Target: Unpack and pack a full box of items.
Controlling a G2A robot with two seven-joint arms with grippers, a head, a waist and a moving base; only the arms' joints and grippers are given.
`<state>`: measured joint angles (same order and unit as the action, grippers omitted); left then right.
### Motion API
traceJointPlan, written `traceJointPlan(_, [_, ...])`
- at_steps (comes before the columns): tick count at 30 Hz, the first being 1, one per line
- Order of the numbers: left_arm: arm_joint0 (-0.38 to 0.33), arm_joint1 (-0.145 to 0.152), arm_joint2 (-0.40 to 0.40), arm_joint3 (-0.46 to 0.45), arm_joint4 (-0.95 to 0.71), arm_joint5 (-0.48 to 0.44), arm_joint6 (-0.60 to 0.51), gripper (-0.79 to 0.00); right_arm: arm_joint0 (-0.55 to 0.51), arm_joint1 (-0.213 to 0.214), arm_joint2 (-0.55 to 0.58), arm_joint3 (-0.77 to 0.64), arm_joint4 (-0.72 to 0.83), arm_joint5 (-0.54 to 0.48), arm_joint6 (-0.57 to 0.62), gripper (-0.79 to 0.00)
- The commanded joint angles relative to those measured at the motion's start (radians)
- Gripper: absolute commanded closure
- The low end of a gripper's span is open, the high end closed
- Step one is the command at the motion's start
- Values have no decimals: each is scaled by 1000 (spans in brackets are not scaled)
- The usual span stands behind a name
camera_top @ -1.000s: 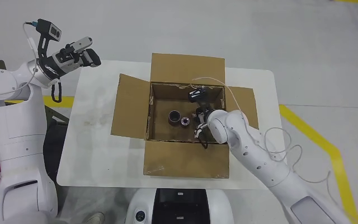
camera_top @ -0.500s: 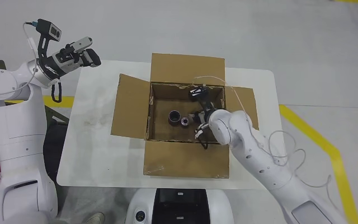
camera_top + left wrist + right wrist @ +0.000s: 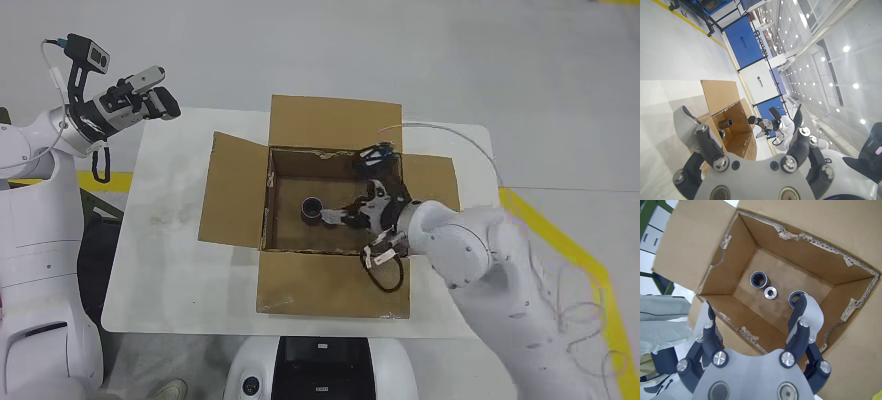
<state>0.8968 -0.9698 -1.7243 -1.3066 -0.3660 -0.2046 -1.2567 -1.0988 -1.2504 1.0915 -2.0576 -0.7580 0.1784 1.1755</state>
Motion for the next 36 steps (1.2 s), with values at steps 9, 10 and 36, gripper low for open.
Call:
traceJointPlan(9, [0, 0, 0, 0, 0, 0, 0, -785, -47, 24, 237, -20, 210, 9, 39, -785])
traceJointPlan(10, [0, 0, 0, 0, 0, 0, 0, -785, -53, 26, 262, -16, 242, 12, 40, -785])
traceJointPlan(36, [0, 0, 0, 0, 0, 0, 0, -785, -172, 77, 635, 110, 550, -87, 21, -785])
